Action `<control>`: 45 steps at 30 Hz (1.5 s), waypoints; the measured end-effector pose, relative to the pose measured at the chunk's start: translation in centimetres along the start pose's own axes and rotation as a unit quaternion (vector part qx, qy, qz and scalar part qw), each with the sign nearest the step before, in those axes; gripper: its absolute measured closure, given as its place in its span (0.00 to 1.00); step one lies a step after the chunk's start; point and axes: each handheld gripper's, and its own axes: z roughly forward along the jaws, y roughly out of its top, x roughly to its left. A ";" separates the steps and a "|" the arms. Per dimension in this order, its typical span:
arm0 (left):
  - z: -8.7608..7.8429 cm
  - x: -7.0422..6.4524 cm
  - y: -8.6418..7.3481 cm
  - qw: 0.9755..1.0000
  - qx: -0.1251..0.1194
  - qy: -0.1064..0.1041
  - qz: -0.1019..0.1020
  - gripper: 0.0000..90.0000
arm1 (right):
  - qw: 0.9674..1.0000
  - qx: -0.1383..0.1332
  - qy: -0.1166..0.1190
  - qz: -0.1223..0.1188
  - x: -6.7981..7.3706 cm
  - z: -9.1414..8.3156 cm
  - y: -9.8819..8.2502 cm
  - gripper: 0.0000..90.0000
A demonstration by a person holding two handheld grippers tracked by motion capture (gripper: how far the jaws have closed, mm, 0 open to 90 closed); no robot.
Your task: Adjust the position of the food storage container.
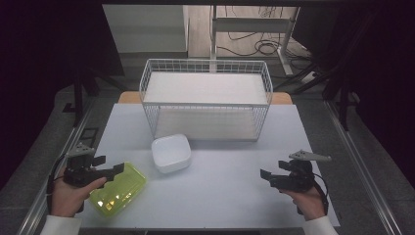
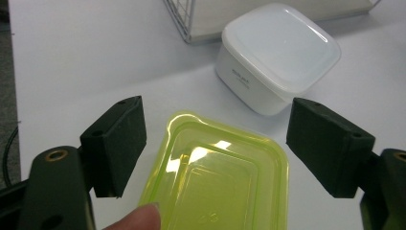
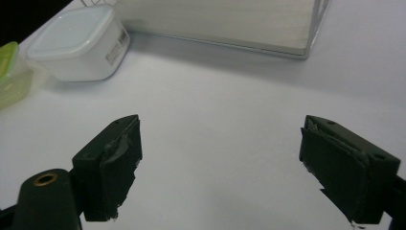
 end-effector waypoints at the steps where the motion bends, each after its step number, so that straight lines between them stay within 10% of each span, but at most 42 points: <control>1: 0.1 -0.1 0.1 1.000 0.001 -0.001 0.002 0.24 | 1.000 0.003 -0.002 -0.005 0.1 0.0 0.0 0.17; 23: -0.3 -1.1 0.9 1.000 0.005 0.002 0.022 0.27 | 0.998 0.048 -0.016 -0.021 0.1 1.2 -1.0 0.17; 45: -0.5 0.7 2.2 1.000 0.028 0.010 0.007 0.38 | 0.999 0.047 -0.021 -0.014 0.2 0.5 -1.3 0.21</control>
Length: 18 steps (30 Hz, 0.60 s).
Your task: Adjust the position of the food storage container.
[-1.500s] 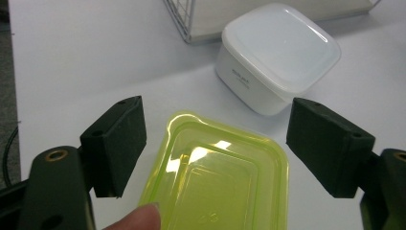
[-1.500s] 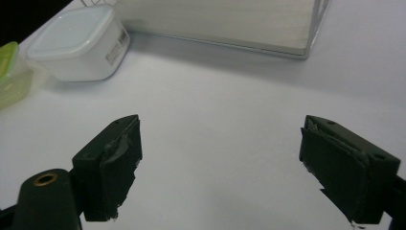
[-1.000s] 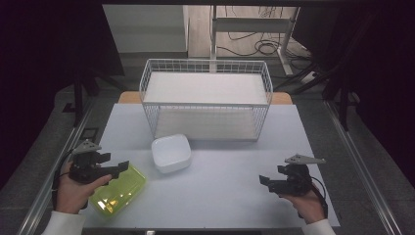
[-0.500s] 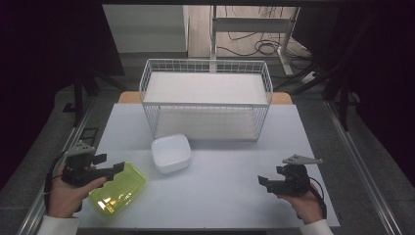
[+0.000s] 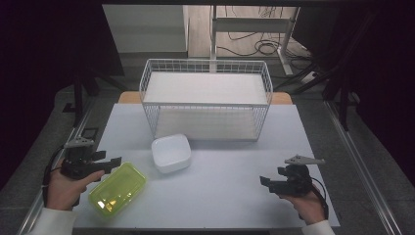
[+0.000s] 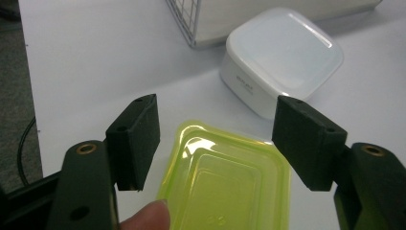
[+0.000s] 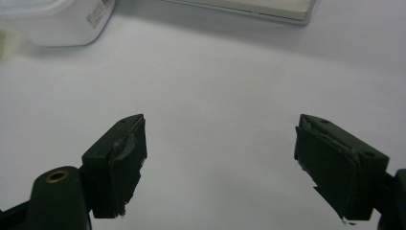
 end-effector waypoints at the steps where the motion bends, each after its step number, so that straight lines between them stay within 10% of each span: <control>1: 0.4 0.5 0.3 1.000 0.012 0.009 -0.002 0.39 | 1.000 -0.003 -0.003 0.003 -0.1 -0.3 -0.1 0.21; 18: 3.3 3.5 0.2 0.996 0.090 0.013 0.017 0.84 | 1.000 0.011 -0.017 0.012 -0.5 -0.8 -1.5 0.21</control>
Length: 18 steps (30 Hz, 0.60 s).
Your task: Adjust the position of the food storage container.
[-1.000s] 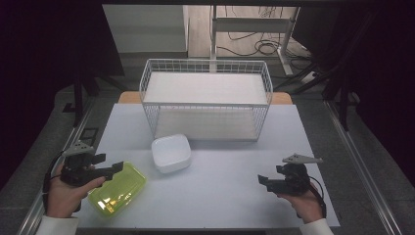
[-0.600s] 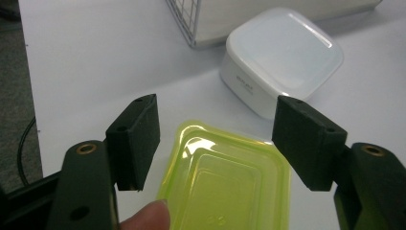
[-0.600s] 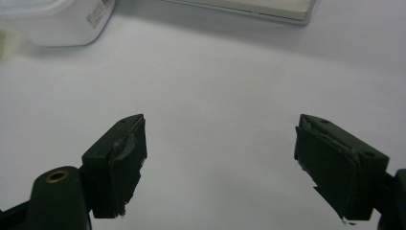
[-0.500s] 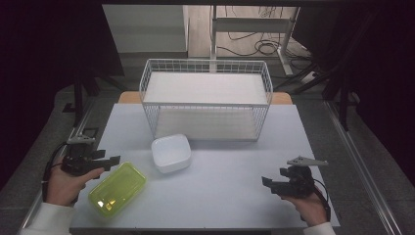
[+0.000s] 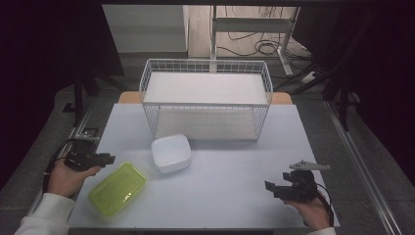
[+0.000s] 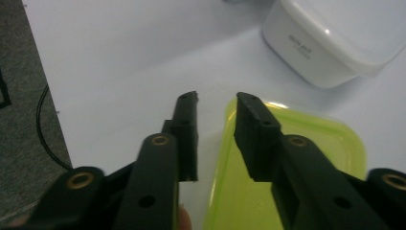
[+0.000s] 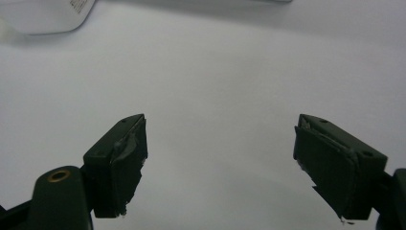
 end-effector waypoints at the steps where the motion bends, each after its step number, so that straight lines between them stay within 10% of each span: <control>1: 0.1 0.1 0.0 1.000 0.002 0.001 0.000 0.84 | 1.000 0.000 -0.001 0.000 0.0 0.0 0.0 0.21; 18: 3.6 -0.2 0.9 0.998 0.055 0.015 0.021 1.00 | 1.000 0.019 -0.001 -0.004 -0.3 0.5 -0.2 0.21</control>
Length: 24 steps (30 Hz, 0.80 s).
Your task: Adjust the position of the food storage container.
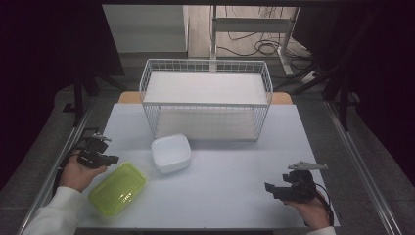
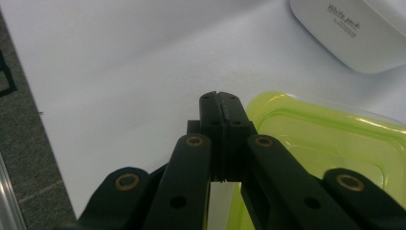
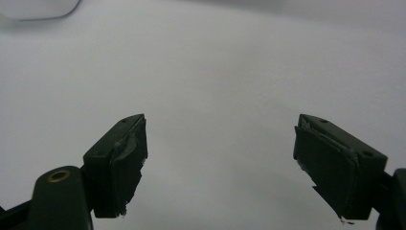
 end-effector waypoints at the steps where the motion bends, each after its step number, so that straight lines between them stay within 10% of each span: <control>1: 0.2 -0.3 0.0 1.000 0.003 -0.004 0.006 1.00 | 1.000 0.003 -0.001 0.000 -0.1 0.1 0.0 0.21; 24: 1.5 -3.3 0.2 0.998 0.014 -0.028 0.048 1.00 | 1.000 0.015 -0.001 -0.001 -0.1 0.3 -0.1 0.21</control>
